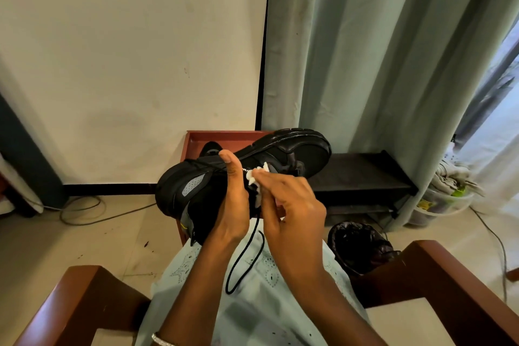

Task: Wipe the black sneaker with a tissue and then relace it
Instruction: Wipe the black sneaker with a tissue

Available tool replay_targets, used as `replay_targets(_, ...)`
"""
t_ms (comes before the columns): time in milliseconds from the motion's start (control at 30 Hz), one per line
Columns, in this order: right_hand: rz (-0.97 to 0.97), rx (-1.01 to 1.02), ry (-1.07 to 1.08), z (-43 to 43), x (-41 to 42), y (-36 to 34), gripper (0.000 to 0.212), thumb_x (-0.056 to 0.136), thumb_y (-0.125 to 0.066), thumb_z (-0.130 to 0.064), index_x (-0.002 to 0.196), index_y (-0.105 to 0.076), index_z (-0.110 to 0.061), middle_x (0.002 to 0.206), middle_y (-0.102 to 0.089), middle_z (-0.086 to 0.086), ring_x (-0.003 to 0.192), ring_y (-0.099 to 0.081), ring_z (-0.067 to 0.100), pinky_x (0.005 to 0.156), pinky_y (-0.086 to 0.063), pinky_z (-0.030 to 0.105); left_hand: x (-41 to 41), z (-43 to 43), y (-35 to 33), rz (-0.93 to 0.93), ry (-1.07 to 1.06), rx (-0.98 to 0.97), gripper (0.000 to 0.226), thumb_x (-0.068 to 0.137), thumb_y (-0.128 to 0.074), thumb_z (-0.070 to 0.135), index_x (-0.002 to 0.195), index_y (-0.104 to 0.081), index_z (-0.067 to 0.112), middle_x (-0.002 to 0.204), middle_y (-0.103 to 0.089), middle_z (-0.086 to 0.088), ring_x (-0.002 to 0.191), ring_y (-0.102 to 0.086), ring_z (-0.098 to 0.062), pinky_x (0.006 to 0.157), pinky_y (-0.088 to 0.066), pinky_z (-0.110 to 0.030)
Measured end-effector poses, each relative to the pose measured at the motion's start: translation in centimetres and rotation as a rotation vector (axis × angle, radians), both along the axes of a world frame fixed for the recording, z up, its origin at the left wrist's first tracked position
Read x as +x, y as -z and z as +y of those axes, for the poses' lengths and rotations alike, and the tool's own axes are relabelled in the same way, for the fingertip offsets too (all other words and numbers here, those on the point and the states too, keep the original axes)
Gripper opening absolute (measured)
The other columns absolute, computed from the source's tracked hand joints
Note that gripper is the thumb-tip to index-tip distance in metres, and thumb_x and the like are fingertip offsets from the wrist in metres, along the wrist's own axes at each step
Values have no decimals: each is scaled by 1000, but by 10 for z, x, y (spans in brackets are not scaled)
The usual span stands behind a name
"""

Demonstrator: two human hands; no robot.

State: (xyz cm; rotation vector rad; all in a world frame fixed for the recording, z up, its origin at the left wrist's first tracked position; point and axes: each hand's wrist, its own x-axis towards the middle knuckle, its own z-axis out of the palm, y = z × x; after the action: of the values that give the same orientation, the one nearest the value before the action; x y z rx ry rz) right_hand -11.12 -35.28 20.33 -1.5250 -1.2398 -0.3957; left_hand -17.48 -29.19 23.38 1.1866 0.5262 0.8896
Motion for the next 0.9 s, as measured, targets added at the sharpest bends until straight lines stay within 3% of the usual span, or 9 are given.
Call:
replay_targets(67,-58,-1,32,7,8,0,25,89,-65,-4,111,-75,-12,107,-73,-3,99,-63,13,86,-52,23,0,1,0,0,-4,-17,90,97,4,53,69,-79,31,79,-77,6,83,-73,-6,73,-58,-21)
replay_targets(133,-167,-3,133,16,21,0,22,93,-60,-8,108,-76,-9,105,-73,1,97,-62,17,90,-47,17,2,1,0,0,4,-30,85,90,0,62,87,-78,28,90,-78,2,93,-73,-13,81,-60,-31)
replay_targets(267,-226,31,244,25,33,0,27,94,-53,-13,106,-75,-4,104,-73,5,94,-59,22,84,-50,24,1,0,-3,-27,-15,-21,75,77,-10,66,104,-68,29,103,-76,4,105,-70,-14,99,-52,-38)
replay_targets(367,-133,10,196,21,22,2,25,92,-57,-6,110,-74,-8,109,-73,2,99,-60,20,88,-51,26,-1,3,0,-3,-27,-37,77,84,-6,67,103,-70,27,99,-77,2,99,-72,-15,92,-57,-38)
replay_targets(533,-26,-9,38,7,-4,1,32,87,-61,0,114,-73,-12,113,-71,-3,107,-60,13,94,-50,24,-5,6,1,4,-65,-51,75,97,0,56,92,-70,26,84,-77,9,86,-73,-5,70,-58,-19)
replay_targets(633,-106,-2,60,12,2,0,28,92,-55,-6,112,-74,-10,111,-72,0,104,-59,14,95,-46,18,-5,6,-1,9,-49,-56,82,95,-1,60,87,-75,28,88,-78,5,91,-73,-9,79,-58,-28)
replay_targets(733,-228,-18,166,21,23,-5,30,94,-49,-12,107,-74,-5,107,-73,5,99,-58,19,93,-45,18,-3,2,-4,-8,-41,-62,79,85,-7,68,97,-74,28,103,-77,0,104,-70,-15,100,-51,-44)
replay_targets(900,-244,-36,271,28,45,-11,25,91,-55,-3,108,-74,-4,106,-72,7,98,-60,25,91,-47,25,3,0,-3,-43,-65,-39,71,94,-4,59,105,-68,31,104,-76,3,105,-70,-13,97,-54,-37)
